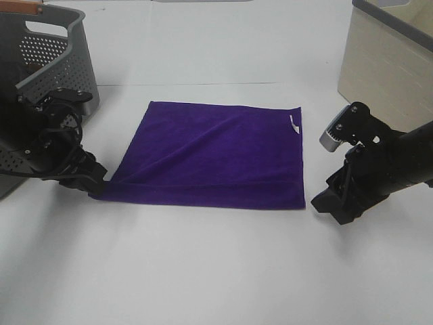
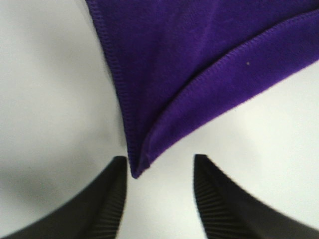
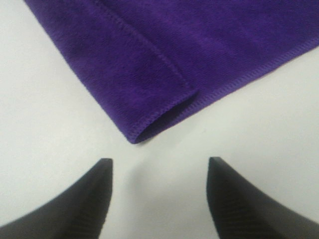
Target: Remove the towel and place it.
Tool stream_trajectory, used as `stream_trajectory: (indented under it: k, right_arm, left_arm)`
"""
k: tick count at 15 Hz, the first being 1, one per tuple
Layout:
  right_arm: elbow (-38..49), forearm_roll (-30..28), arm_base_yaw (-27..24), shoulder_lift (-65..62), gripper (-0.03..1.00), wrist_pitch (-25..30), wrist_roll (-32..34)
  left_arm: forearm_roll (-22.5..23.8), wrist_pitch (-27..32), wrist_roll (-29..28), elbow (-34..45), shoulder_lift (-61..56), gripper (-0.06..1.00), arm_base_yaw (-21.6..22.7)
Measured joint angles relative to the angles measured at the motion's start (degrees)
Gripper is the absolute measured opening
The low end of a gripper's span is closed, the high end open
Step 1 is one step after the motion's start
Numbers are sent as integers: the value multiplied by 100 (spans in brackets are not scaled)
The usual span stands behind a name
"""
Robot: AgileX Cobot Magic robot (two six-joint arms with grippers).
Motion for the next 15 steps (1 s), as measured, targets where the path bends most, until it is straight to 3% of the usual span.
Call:
stream_trajectory:
  k: [1, 2, 3, 6, 10, 13, 15]
  right_arm:
    - [0, -115, 0, -11, 62, 29, 0]
    - [6, -120, 0, -69, 65, 17, 0]
    - [6, -120, 0, -189, 65, -46, 0]
    - [-6, -52, 0, -1129, 66, -390, 332]
    - [-573, -6, 0, -3008, 64, -556, 2785]
    - [-1146, -1324, 0, -3971, 62, -29, 4836]
    - [-1484, -3088, 0, -4206, 62, 940, 6755]
  left_arm:
    - [-29, 327, 57, 0, -115, 73, 0]
    - [-63, 435, 57, 0, -241, 89, 0]
    - [-80, 447, 52, 0, -372, 95, 0]
    - [-46, 384, -516, -464, -842, 98, 0]
    - [625, 493, -1662, -2103, -1507, 98, 0]
    - [1455, 911, -2292, -3266, -1874, 98, 0]
    - [2240, 1289, -2744, -3529, -2177, 98, 0]
